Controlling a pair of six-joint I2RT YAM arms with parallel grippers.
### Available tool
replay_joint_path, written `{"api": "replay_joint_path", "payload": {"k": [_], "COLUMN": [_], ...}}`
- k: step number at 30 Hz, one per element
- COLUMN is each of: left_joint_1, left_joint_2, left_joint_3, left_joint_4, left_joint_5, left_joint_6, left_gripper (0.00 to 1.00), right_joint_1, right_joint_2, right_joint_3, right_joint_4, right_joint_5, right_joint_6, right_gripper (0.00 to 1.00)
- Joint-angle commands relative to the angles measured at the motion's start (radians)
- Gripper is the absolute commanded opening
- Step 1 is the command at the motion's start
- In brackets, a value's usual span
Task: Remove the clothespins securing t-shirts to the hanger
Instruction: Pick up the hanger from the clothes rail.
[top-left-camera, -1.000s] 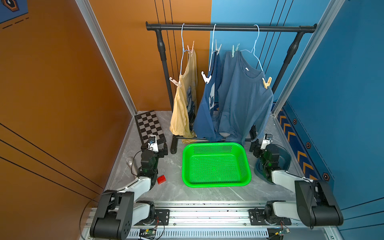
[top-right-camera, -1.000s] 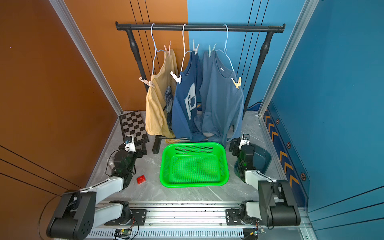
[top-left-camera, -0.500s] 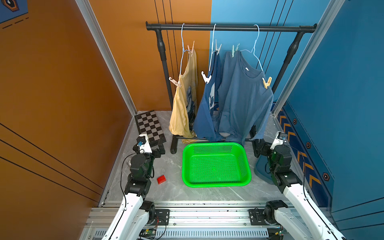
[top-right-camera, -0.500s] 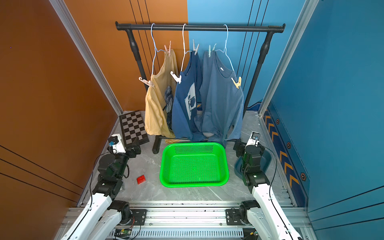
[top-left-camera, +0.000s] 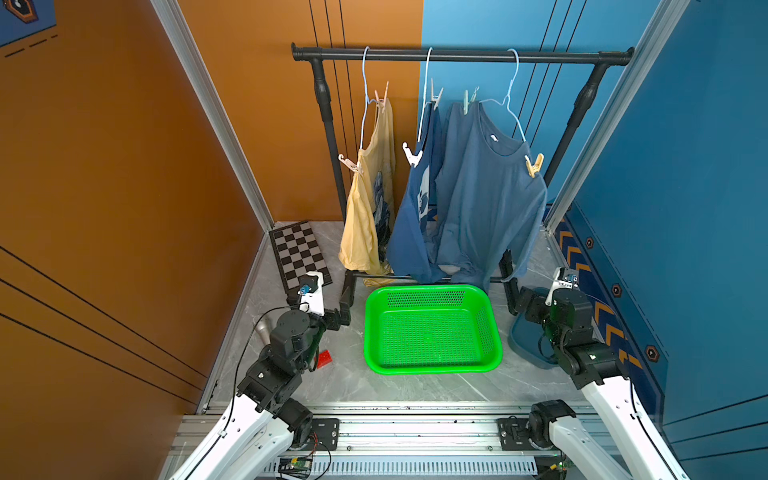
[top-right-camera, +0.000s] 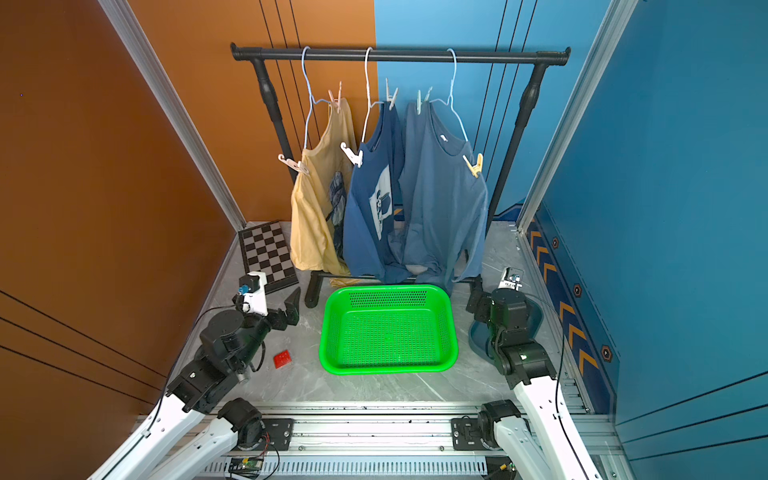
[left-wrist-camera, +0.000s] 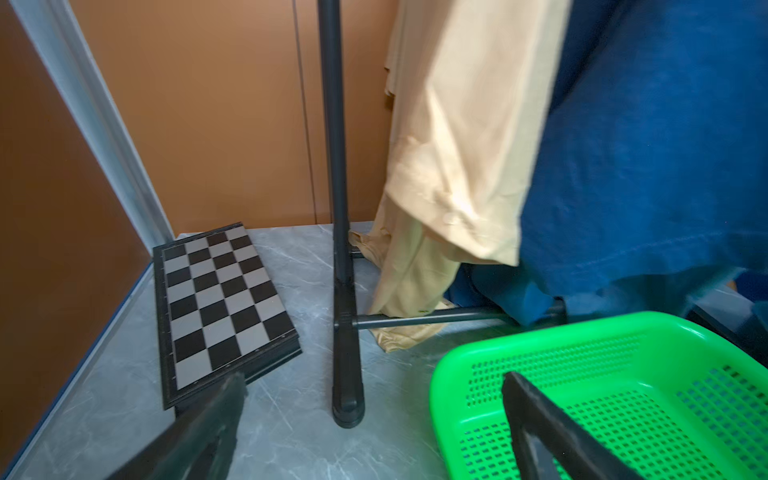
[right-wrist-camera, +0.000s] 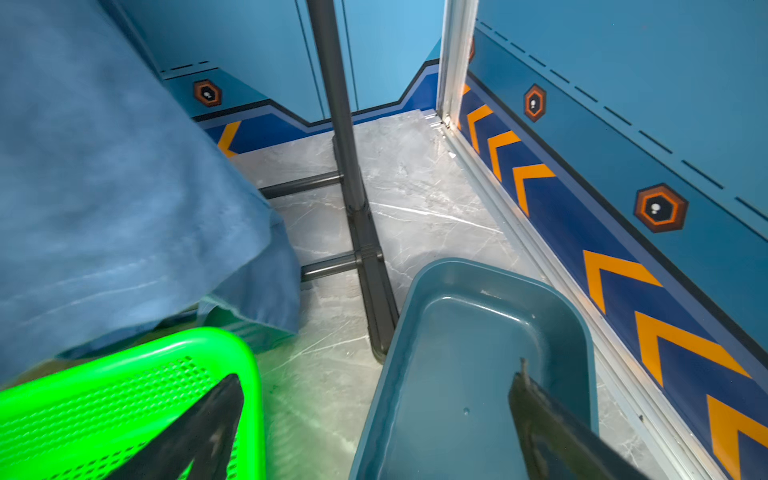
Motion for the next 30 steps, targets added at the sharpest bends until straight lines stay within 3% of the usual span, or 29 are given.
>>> {"api": "replay_joint_path", "payload": {"k": [1, 7, 14, 23, 30], "left_joint_1": [-0.141, -0.397, -0.57, -0.628, -0.562], "left_joint_2": [0.013, 0.086, 0.251, 0.48, 0.629], "left_joint_3": [0.059, 0.141, 0.286, 0.571, 0.8], "left_joint_4": [-0.039, -0.036, 0.023, 0.03, -0.036], "left_joint_5": [-0.162, -0.39, -0.443, -0.348, -0.208], "left_joint_6": [0.061, 0.149, 0.228, 0.25, 0.212], "left_gripper": [0.98, 0.98, 0.98, 0.98, 0.98], "right_joint_1": [0.022, 0.035, 0.046, 0.056, 0.032], "right_joint_2": [0.011, -0.005, 0.017, 0.129, 0.274], "right_joint_3": [0.085, 0.183, 0.32, 0.581, 0.777], "right_joint_4": [-0.125, -0.215, -0.273, -0.304, -0.302], "right_joint_5": [-0.035, -0.06, -0.16, -0.221, -0.253], "right_joint_6": [0.001, -0.046, -0.072, -0.145, -0.174], "right_gripper": [1.0, 1.0, 1.0, 1.0, 1.0]}}
